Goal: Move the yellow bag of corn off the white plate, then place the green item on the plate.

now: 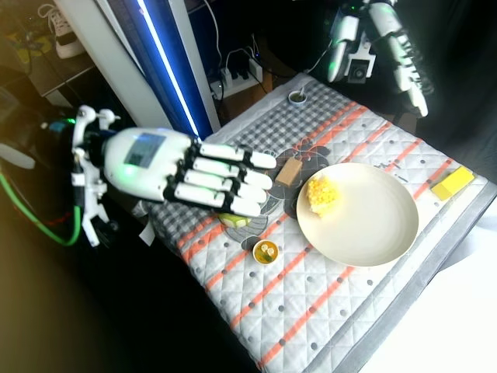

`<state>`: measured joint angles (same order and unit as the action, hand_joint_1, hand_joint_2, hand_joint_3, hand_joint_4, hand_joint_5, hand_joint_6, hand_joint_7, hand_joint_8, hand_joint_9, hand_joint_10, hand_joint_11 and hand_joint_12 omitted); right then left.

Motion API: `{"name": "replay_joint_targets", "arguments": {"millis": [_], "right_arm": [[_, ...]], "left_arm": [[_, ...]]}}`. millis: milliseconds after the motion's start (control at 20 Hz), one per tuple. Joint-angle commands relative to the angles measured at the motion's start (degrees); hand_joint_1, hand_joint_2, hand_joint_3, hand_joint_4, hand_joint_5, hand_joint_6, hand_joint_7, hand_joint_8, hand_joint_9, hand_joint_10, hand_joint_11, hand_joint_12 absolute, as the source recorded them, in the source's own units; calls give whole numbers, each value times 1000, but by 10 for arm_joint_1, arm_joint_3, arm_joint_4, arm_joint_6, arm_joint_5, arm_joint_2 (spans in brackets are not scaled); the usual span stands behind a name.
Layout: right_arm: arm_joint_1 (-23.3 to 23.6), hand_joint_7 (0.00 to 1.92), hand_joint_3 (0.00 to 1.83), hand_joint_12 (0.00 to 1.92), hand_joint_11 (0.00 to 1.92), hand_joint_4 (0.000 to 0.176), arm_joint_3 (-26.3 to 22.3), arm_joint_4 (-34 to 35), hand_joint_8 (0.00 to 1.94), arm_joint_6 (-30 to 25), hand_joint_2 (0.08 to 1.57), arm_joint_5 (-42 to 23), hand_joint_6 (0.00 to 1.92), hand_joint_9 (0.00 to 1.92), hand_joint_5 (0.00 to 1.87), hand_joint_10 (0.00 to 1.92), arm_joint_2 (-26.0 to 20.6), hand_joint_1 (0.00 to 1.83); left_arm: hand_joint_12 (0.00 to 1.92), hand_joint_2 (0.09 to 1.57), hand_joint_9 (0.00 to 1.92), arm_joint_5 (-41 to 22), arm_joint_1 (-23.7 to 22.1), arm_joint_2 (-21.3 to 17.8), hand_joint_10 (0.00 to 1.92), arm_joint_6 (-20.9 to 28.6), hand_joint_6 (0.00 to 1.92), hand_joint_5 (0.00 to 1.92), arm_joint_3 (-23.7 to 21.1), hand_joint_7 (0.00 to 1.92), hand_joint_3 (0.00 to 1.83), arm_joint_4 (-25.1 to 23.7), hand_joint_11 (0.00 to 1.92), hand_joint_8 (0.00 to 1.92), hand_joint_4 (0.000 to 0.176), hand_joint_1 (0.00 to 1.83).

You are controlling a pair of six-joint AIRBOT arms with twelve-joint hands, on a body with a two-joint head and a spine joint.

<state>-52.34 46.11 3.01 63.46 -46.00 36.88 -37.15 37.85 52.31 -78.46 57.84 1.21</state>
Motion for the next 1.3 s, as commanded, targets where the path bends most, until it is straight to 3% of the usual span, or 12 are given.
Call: {"name": "replay_joint_targets", "arguments": {"millis": [0,100,200,300,500,650,850,950,1000,1050,1100,1250], "right_arm": [[11,0,11,3,0,0,-3,3,0,13,1196,-53,0,0,0,0,-3,375],[15,0,7,0,0,0,-6,-1,0,20,1196,-38,0,0,0,0,-4,372],[14,0,8,0,0,0,-4,-1,0,21,1206,-36,0,0,0,0,-3,321],[15,0,8,0,0,0,-3,1,0,21,1208,-36,0,0,0,0,1,317],[15,0,7,0,1,0,1,1,0,21,1218,-35,0,0,0,0,10,307],[15,0,3,0,0,0,2,1,0,21,1218,-34,0,0,0,0,10,349],[14,0,0,0,0,17,2,2,0,21,1213,-33,0,0,0,0,12,397],[13,0,0,20,41,0,2,4,0,20,1212,-33,0,0,0,0,12,408],[13,0,0,369,7,0,2,4,0,20,1212,-33,0,0,0,0,12,386],[12,0,0,486,1,5,2,4,0,20,1217,-33,0,0,0,0,12,415],[11,0,1,448,0,3,2,5,0,20,1225,-33,0,0,0,0,12,440],[9,0,3,304,0,15,2,9,0,20,1243,-33,0,0,0,0,12,419]], "left_arm": [[180,1245,2,-43,-14,6,11,-1,7,28,6,13,12,1,0,1,54,399],[45,1229,0,-5,-38,23,0,-1,0,0,17,0,0,-20,0,0,64,443],[34,1197,4,37,-63,42,2,-1,2,5,29,32,0,-46,9,12,39,470],[572,1149,25,98,-90,78,16,-1,0,1,56,37,10,-66,0,8,30,531],[870,1089,19,195,-113,164,9,-2,1,9,134,33,0,-77,0,1,109,687],[1206,1023,151,245,-117,217,56,-2,24,139,186,159,0,-77,0,22,101,704],[1537,996,275,267,-116,261,157,-1,30,221,224,264,0,-76,0,30,125,733],[1876,1001,145,275,-115,279,1163,-1,65,436,245,472,0,-66,111,60,106,772],[1912,1005,329,276,-114,281,1685,-1,827,492,249,419,3,-62,391,1077,35,854],[1919,1148,633,271,-114,277,1874,-1,1316,682,248,606,99,-59,745,1741,106,907],[1921,1074,1021,265,-115,273,1912,-1,1800,752,245,861,51,-54,1168,1885,14,1021],[1921,1072,1351,240,-120,251,1921,-1,1920,1025,237,1176,31,-35,1487,1921,0,1235]]}}
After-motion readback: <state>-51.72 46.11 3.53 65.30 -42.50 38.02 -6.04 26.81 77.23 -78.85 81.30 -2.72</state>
